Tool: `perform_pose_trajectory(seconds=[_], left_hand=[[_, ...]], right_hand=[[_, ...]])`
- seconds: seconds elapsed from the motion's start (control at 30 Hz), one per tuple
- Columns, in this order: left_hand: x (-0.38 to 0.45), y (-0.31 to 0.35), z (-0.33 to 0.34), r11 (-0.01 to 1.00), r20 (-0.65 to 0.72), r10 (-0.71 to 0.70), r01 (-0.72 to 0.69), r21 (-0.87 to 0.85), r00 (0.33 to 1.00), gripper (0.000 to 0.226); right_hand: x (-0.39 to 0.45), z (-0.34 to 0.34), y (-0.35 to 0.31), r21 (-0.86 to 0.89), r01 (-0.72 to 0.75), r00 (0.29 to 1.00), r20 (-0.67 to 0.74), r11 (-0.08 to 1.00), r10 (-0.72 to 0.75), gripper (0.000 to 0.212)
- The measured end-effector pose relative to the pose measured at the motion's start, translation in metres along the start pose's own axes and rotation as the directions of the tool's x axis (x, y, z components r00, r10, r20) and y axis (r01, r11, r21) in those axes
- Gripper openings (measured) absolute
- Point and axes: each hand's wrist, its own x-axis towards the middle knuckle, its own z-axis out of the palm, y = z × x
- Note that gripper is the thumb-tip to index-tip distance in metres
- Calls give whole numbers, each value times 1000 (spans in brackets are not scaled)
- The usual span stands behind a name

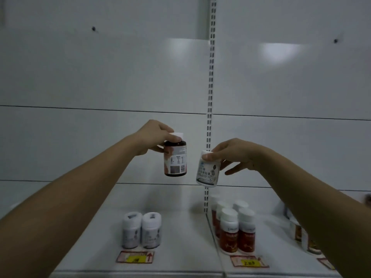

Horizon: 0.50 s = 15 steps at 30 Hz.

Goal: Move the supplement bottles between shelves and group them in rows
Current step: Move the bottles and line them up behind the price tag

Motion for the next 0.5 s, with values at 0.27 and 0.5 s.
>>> perform_pose_trajectory(seconds=[0.27, 0.5], left_hand=[[-9, -100, -91, 996, -90, -33, 25, -85, 995, 18], [-13, -174, -135, 987, -54, -74, 66, -149, 996, 46]], right_hand=[[69, 129, -58, -4, -59, 998, 6, 998, 59, 39], [122, 217, -71, -48, -101, 991, 78, 994, 105, 46]])
